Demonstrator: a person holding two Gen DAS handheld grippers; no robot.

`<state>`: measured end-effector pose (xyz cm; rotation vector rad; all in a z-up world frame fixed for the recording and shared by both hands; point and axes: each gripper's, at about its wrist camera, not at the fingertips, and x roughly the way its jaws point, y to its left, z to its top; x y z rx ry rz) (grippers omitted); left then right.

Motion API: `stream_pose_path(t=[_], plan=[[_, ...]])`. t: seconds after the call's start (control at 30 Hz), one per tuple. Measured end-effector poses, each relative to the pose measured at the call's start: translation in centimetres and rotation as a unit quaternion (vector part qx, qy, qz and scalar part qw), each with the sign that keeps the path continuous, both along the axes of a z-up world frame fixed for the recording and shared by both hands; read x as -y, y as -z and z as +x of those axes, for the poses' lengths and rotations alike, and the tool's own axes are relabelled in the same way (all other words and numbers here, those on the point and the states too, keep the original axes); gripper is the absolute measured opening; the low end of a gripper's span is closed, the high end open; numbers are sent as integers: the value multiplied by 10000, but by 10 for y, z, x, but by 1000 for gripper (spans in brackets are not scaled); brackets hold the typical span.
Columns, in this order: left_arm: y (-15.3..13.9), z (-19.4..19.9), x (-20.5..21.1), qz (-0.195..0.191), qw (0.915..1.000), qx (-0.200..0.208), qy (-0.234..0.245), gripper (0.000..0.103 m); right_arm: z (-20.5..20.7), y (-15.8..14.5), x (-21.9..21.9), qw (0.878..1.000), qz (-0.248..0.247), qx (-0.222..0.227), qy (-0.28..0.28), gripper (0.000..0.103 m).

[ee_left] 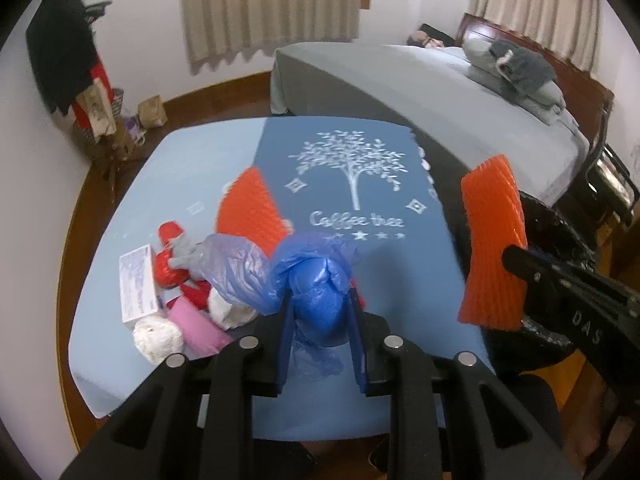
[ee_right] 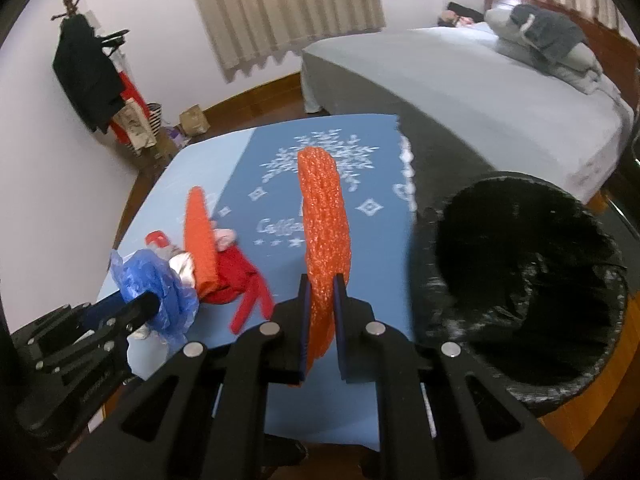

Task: Collect trash
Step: 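Carry the orange mesh with the right gripper while the left gripper carries the blue bag over the black bin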

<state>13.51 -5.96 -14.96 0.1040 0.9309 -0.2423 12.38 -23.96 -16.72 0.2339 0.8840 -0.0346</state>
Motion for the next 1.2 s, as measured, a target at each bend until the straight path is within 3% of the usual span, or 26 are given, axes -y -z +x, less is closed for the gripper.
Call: stream_pose_path(t=[0.3,0.6,1.03,1.2], plan=[[-5,-9,61,-101,9990,59,442,25,-16,1,82,9986,-166,-119,484,10],[4,-6,142,-163,9952,35,964,25,-20,25,158,9948,-70,-411,934,10],[4,6,242,-302,9863,30,1619,25,-13,49,221,9883,-138,-701,1347,10],[20,9,262,-266,9841,-113,1754,27,-7,58,239,9869,-118,-799,1393,13]])
